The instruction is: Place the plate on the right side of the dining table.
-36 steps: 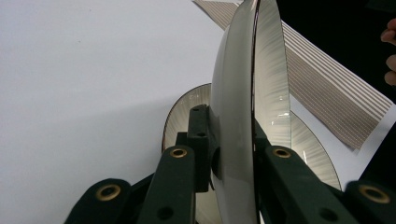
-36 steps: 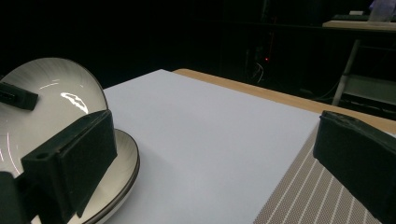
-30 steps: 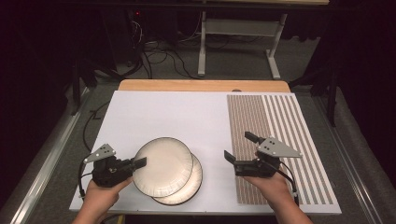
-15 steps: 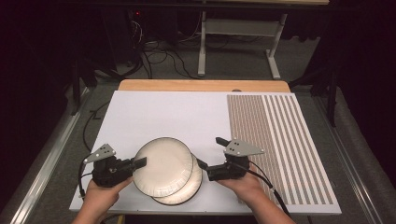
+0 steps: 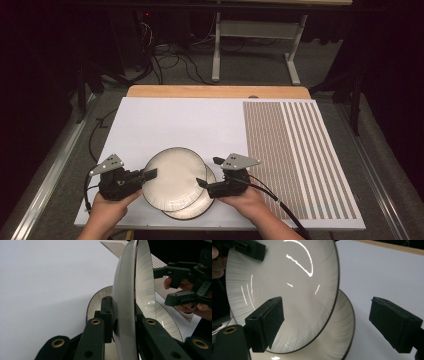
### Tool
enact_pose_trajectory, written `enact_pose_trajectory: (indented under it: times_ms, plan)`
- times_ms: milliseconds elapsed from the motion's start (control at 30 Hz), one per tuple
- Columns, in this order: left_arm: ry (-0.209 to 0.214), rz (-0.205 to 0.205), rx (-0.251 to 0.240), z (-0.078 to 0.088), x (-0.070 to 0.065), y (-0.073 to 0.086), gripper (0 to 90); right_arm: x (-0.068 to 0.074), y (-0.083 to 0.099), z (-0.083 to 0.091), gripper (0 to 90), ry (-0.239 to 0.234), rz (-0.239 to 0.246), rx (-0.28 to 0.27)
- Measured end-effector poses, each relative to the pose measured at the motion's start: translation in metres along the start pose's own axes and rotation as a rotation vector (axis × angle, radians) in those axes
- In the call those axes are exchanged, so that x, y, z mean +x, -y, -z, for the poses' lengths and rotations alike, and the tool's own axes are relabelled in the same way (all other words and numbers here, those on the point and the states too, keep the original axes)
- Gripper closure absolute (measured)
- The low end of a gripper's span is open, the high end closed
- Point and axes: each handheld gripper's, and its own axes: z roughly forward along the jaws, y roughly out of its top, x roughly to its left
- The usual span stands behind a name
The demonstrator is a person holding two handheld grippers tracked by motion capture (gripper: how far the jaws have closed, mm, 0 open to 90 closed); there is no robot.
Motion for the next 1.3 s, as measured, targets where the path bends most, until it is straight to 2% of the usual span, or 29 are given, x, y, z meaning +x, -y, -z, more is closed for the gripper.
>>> enact_pose_trajectory:
  times_ms: [133,267,400,567,767,833,967,1100,1300]
  plan:
    - [0.002,0.001,-0.001,0.0,0.001,0.0,80.1,0.003,0.003,-0.01,16.8,-0.028,-0.016,0.02]
    - [0.005,0.0,-0.004,0.0,0.001,0.001,80.1,0.004,0.006,-0.019,20.8,-0.034,-0.051,0.033]
    - [0.005,0.0,-0.005,0.0,0.001,0.001,80.1,0.005,0.009,-0.024,30.6,-0.05,-0.072,0.032]
    - [0.005,0.003,-0.003,0.0,0.001,0.001,80.1,0.005,0.01,-0.026,38.4,-0.069,-0.099,0.017]
    - [0.007,0.0,-0.007,0.0,0.001,0.001,80.1,0.004,0.011,-0.027,49.4,-0.097,-0.123,0.028]
    - [0.009,0.001,-0.008,0.0,0.002,0.002,80.1,0.002,0.011,-0.027,53.2,-0.106,-0.147,0.031]
    - [0.01,0.0,-0.011,0.0,0.002,0.002,80.1,0.002,0.011,-0.026,59.3,-0.099,-0.151,0.032]
    - [0.008,0.001,-0.014,0.0,0.001,0.002,80.1,0.001,0.012,-0.027,63.6,-0.106,-0.176,0.046]
    - [0.009,0.003,-0.013,0.0,0.002,0.003,80.1,-0.002,0.014,-0.026,70.7,-0.107,-0.201,0.041]
